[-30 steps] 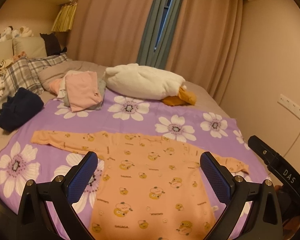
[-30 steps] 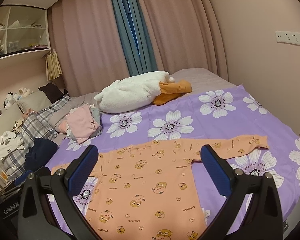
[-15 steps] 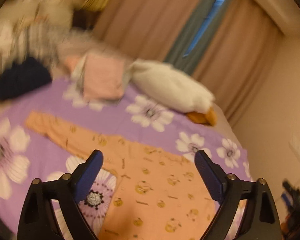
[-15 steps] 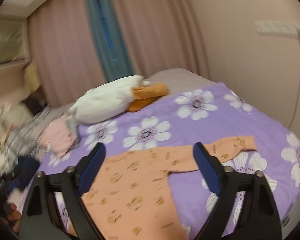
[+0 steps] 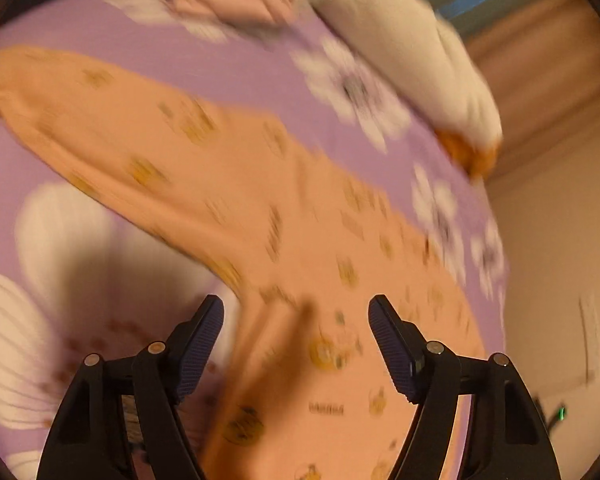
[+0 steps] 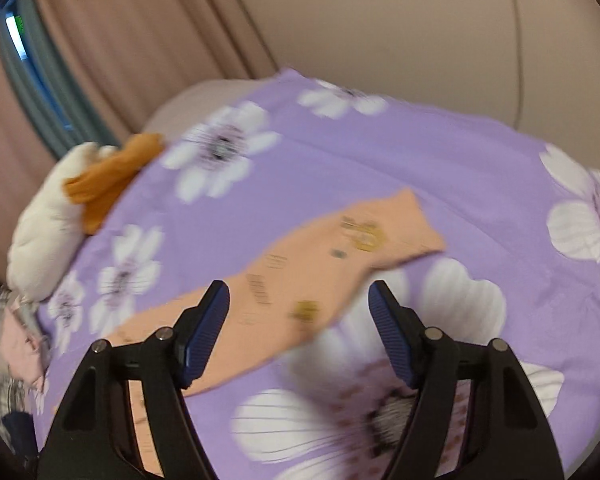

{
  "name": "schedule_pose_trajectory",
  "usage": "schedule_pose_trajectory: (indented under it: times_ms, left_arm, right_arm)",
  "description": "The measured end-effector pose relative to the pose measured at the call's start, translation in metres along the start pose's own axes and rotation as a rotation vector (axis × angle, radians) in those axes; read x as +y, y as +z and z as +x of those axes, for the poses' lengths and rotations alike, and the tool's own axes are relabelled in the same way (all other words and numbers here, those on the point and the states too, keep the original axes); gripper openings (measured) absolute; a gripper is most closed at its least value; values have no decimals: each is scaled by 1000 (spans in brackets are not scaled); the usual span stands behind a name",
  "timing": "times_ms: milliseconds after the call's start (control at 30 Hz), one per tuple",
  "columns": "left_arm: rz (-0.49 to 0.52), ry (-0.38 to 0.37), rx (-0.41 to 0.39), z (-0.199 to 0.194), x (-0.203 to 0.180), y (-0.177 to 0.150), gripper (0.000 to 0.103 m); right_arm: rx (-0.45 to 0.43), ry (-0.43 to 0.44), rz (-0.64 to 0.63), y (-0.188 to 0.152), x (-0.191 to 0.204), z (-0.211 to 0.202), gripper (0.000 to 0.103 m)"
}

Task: Fold small clothes
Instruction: 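Grasp the orange shirt's sleeve cuff with the right tool and lift it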

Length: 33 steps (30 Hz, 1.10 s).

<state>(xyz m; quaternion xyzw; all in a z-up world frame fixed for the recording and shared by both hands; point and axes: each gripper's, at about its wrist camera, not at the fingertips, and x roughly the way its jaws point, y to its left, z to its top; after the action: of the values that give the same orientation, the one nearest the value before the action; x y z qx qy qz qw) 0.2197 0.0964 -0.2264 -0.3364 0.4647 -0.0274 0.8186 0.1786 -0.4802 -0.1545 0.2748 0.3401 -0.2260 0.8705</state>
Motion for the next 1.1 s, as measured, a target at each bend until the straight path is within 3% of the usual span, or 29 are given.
schedule_pose_trajectory:
  times_ms: [33,133,200,300,367,500,600,667,733,800,933,1033,1100]
  left_arm:
    - [38,15,48,9,-2,-3,74]
    - [157,97,47,12,-16,-15,72]
    - [181,80,68,13,-24,-19,65]
    - [160,91,65,18,-22,-18,56]
    - [144,83,60,15,-16,-17,50]
    - [60,40,27,17,-2,-8,49]
    - [128,62,12,20,-8,-10,49]
    - [150,86,2,21,-13,-12,49]
    - [171,108,-8,23,-17,-14,49]
    - [185,121,-8,24,-20,-14,49]
    - [191,116,-9,24,-18,-14,49]
    - [148,98,-6,23,-14,-11,49]
    - [119,90,2,22,-11,-8,49]
  right_arm:
    - [11,-6,35,4,-12,4,74]
    - [50,32,138,11,-39,11,74]
    - [83,92,227,12,-55,19,74]
    - [134,149,302,9,-68,35,74]
    - [154,178,320,10,-70,47,68]
    - [78,207,383,24,-82,54,62]
    - [59,173,409,29,-97,67,38]
    - [79,176,435,30,-108,77,9]
    - [95,204,482,30,-118,83,2]
    - [99,219,516,31,-121,80,2]
    - [79,144,401,40,-92,62,8]
    - [31,248,267,51,-35,38,8]
    - [4,338,139,47,36,14,8]
